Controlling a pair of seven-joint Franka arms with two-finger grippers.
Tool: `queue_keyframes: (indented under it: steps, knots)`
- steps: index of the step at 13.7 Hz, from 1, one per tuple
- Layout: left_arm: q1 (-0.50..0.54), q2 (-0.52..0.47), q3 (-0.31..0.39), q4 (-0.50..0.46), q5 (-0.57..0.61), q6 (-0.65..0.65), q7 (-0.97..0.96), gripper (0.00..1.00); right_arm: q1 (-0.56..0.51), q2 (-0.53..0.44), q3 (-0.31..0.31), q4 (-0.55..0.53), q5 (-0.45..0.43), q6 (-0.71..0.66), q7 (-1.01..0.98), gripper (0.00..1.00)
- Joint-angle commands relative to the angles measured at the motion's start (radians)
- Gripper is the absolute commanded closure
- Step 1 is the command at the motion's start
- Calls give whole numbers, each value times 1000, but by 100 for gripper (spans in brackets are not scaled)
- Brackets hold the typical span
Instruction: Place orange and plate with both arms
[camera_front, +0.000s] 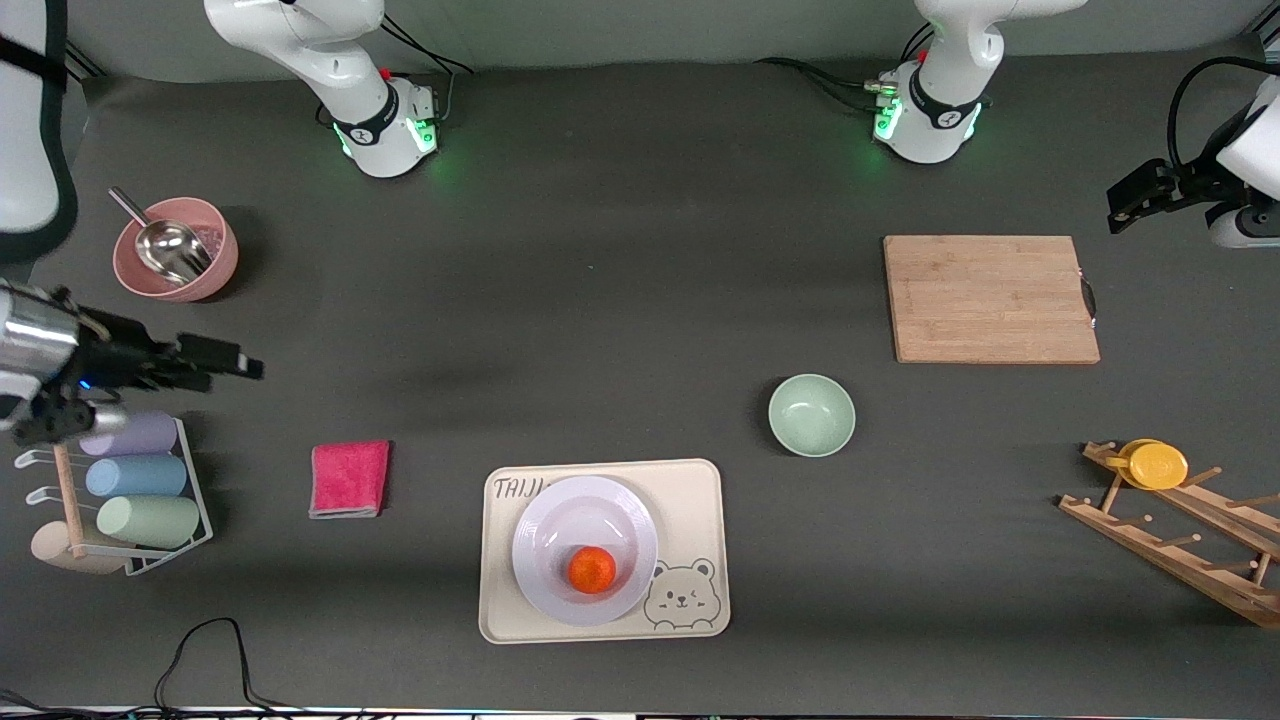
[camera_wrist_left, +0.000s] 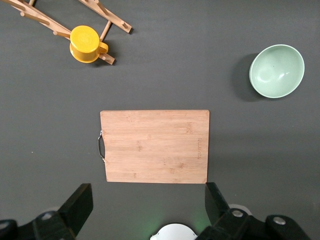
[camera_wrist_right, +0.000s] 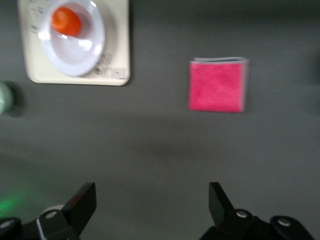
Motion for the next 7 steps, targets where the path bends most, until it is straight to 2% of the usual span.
queue_keyframes:
  steps: [1,3,7]
  knots:
    - [13,-2,-14,7,-1,-18,21,0,-5,-94,13,-31,-169,-30,18,0]
    - [17,0,-14,7,-7,-4,19,0,-4,-122,31,-2,-283,-59,36,0]
    - [16,4,-14,19,-9,-4,22,0,-7,-108,45,62,-291,-109,134,0]
